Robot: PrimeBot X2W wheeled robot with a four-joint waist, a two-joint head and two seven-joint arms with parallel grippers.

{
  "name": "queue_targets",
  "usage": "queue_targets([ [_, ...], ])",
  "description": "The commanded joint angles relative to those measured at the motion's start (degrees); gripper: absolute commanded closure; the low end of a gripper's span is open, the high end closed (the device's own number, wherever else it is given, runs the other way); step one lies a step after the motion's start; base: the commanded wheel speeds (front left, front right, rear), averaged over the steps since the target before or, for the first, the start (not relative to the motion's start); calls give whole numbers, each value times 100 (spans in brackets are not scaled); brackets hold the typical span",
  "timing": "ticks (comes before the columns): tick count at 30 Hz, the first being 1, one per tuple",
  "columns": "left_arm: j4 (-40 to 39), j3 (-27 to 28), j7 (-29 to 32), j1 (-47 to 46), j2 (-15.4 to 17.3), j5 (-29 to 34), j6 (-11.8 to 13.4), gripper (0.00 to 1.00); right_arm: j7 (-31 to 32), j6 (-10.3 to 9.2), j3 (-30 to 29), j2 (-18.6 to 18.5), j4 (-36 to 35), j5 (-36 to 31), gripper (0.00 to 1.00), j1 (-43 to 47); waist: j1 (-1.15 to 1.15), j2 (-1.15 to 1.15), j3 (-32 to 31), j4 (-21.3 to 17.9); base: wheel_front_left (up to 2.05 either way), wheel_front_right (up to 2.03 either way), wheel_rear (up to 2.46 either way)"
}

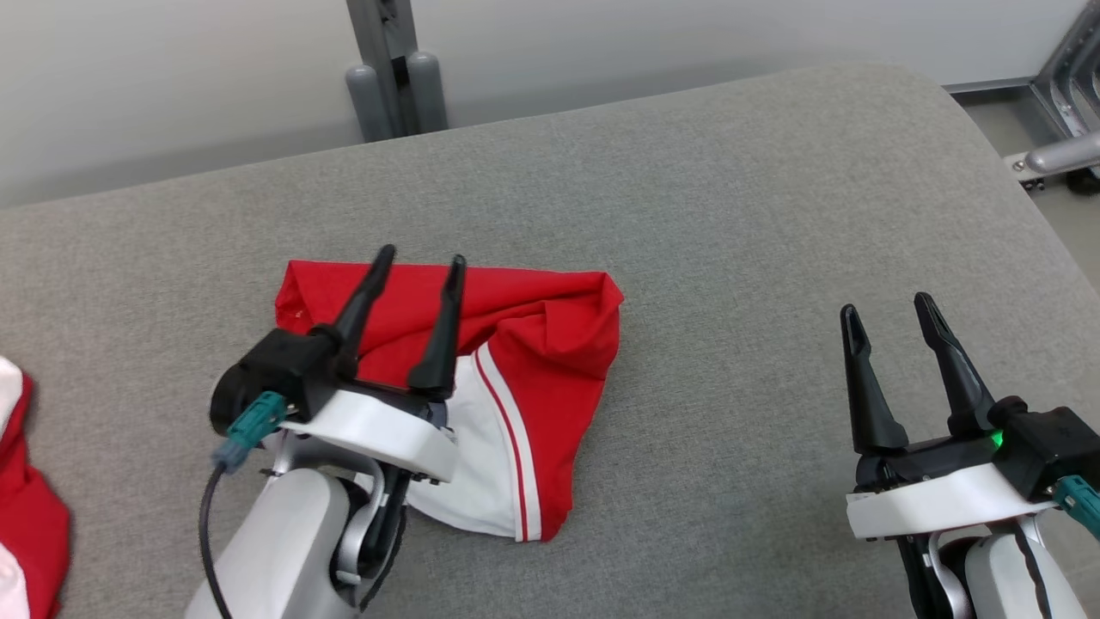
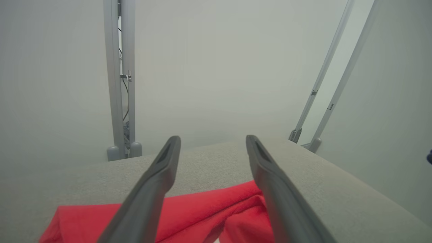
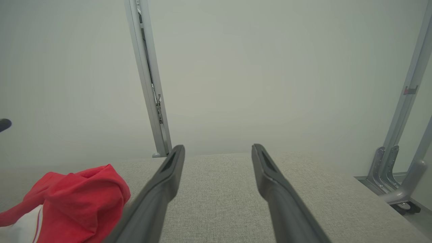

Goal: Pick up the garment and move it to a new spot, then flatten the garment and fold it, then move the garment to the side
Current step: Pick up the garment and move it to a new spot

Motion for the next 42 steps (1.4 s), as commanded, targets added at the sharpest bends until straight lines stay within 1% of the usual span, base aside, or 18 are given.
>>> queue_targets([
  [1, -148, 198, -69, 126, 161, -9, 157, 0, -15, 3, -52, -39, -17, -57, 0, 74, 0, 0, -109, 176, 0, 0, 0],
  [7, -510, 779, -170, 477, 579, -31, 588, 0, 70, 3, -49, -39, -56, -135, 0, 115, 0, 0, -292, 391, 0, 0, 0],
  [8, -510, 779, -170, 477, 579, -31, 588, 0, 70, 3, -49, -39, -56, -135, 0, 115, 0, 0, -292, 391, 0, 0, 0],
  [11, -671, 979, -210, 739, 755, -45, 718, 0, 140, 3, -4, -39, -54, -170, 0, 200, 0, 0, -418, 466, 0, 0, 0],
  [15, -938, 1089, -166, 1121, 971, 50, 882, 0, 235, 3, 28, -41, -74, -203, 0, 292, 0, 0, -566, 530, 0, 0, 0],
  [23, -1514, 1061, 119, 1907, 1231, 179, 1151, 0, 405, 3, -19, -40, -109, -224, 0, 589, 0, 0, -814, 580, 0, 0, 0],
  [26, -1708, 1047, 222, 2203, 1306, 204, 1259, 0, 469, 3, -28, -39, -106, -214, 0, 686, 0, 0, -885, 578, 0, 0, 0],
  [33, -1988, 1005, 397, 2660, 1295, 177, 1452, 0, 553, 3, -92, -39, -135, -206, 0, 888, 0, 0, -985, 619, 0, 0, 0],
  [42, -2099, 940, 520, 2795, 1284, 132, 1511, 0, 594, 3, -131, -39, -189, -184, 0, 935, 0, 0, -955, 652, 0, 0, 0],
])
